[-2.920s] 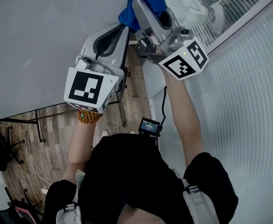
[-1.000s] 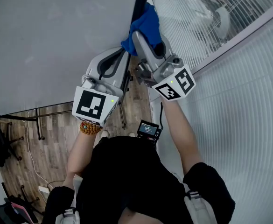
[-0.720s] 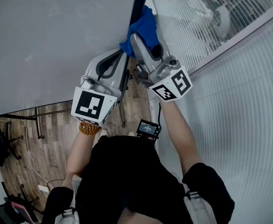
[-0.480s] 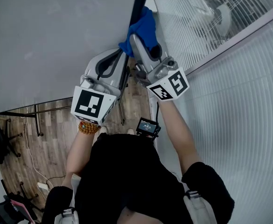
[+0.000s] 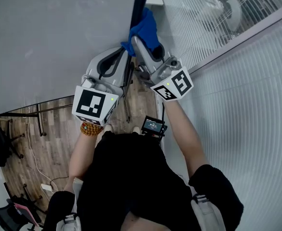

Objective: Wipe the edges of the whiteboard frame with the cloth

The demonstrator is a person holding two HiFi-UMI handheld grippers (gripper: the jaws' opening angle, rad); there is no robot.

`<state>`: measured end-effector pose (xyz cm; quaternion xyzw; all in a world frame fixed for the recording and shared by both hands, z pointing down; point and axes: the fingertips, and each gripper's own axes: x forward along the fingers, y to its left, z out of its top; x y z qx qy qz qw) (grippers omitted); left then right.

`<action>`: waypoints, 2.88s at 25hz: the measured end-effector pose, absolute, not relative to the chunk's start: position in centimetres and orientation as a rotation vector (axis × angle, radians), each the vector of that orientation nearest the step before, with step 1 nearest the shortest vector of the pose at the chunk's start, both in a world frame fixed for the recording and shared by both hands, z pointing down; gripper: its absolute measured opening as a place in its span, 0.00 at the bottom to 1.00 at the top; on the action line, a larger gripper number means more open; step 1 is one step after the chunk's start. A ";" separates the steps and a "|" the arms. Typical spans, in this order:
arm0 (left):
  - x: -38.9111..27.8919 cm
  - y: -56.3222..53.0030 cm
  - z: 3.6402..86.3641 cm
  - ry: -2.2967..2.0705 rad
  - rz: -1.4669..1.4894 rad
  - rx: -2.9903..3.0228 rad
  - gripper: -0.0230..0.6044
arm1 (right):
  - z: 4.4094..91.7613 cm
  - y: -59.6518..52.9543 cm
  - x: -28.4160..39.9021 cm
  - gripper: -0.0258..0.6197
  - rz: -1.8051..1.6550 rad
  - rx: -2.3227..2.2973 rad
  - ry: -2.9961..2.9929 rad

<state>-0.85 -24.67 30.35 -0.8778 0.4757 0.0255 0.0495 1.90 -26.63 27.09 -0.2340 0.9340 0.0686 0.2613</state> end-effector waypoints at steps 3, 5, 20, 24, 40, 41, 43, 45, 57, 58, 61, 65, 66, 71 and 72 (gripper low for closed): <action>-0.9 -24.7 31.0 1.451 0.059 -2.679 0.04 | 28.3 -26.6 1.8 0.16 0.180 -0.639 2.538; -0.9 -24.8 31.4 1.455 0.051 -2.685 0.04 | 29.0 -26.7 1.8 0.16 0.175 -0.648 2.547; -1.7 -24.6 33.9 1.498 0.021 -2.719 0.04 | 35.1 -26.6 1.7 0.16 0.192 -0.721 2.635; -1.5 -24.5 34.4 1.497 0.011 -2.733 0.04 | 36.0 -26.7 1.8 0.16 0.175 -0.724 2.634; -4.9 -25.4 33.3 1.531 -0.013 -2.764 0.04 | 38.6 -28.0 -1.0 0.16 0.156 -0.717 2.742; -4.7 -25.3 33.5 1.530 -0.017 -2.768 0.04 | 38.8 -28.0 -1.0 0.16 0.162 -0.729 2.745; -4.5 -25.1 33.9 1.528 -0.023 -2.777 0.04 | 39.5 -27.8 -0.9 0.16 0.183 -0.761 2.761; -4.2 -24.9 34.4 1.521 -0.031 -2.789 0.04 | 40.5 -27.6 -0.9 0.17 0.213 -0.800 2.788; -3.2 -23.3 36.6 1.478 -0.071 -2.842 0.04 | 42.8 -26.5 0.1 0.16 0.522 -1.144 2.802; -3.1 -23.1 36.8 1.475 -0.073 -2.846 0.04 | 43.1 -26.4 0.3 0.16 0.559 -1.179 2.819; -2.7 -22.7 37.2 1.461 -0.071 -2.863 0.04 | 44.5 -26.1 1.2 0.15 0.616 -1.290 2.874; -2.7 -21.7 38.2 1.435 -0.071 -2.882 0.04 | 45.3 -25.5 1.5 0.14 0.591 -1.376 2.866; -2.6 -21.4 38.4 1.428 -0.072 -2.886 0.04 | 45.4 -25.0 1.6 0.14 0.630 -1.375 2.886; -2.3 -20.4 38.8 1.385 -0.077 -2.909 0.04 | 46.3 -24.0 1.2 0.13 0.690 -1.431 2.952; -2.5 -20.2 38.7 1.374 -0.077 -2.914 0.04 | 46.1 -24.1 1.1 0.14 0.672 -1.463 2.942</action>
